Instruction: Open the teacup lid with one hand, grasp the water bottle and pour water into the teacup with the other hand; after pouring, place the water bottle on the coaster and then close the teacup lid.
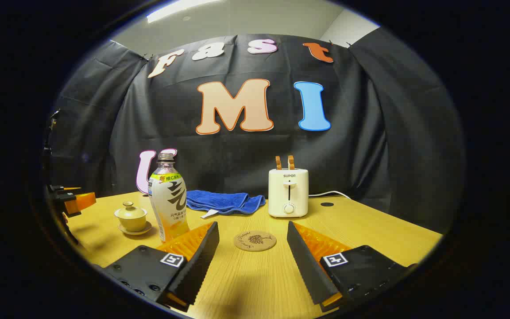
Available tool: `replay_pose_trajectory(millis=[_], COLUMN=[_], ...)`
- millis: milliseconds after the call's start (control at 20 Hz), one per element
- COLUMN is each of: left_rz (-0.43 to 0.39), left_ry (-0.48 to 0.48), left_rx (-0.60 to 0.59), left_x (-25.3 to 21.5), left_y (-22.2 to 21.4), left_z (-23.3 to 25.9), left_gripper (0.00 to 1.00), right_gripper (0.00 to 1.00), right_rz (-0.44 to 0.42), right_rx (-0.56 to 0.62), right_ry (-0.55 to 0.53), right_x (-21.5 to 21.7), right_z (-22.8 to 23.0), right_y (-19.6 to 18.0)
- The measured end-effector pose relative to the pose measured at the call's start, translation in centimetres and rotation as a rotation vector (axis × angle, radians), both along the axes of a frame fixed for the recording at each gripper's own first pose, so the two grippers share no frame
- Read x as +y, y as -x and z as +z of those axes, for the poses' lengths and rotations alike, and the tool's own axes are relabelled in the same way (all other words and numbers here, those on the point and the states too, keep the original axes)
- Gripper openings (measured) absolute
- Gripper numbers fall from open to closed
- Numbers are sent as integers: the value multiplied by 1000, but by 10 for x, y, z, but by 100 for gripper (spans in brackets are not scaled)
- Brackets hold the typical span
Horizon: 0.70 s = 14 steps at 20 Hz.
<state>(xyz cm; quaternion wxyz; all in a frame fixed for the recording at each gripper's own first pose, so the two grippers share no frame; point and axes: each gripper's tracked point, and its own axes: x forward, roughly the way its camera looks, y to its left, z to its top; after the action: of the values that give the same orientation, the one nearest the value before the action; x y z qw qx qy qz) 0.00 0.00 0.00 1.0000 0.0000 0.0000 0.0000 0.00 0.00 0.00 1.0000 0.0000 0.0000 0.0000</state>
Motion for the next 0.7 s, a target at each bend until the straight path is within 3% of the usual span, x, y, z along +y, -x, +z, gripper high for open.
replay_pose_trajectory(millis=[700], left_rz=[-1], left_ry=[0], left_rx=[0], left_x=[1], left_y=[0], left_z=[-1], left_gripper=[93], right_gripper=[97], right_rz=[0], right_rx=[0], right_ry=[1], right_x=[1], right_z=[0], right_y=[1])
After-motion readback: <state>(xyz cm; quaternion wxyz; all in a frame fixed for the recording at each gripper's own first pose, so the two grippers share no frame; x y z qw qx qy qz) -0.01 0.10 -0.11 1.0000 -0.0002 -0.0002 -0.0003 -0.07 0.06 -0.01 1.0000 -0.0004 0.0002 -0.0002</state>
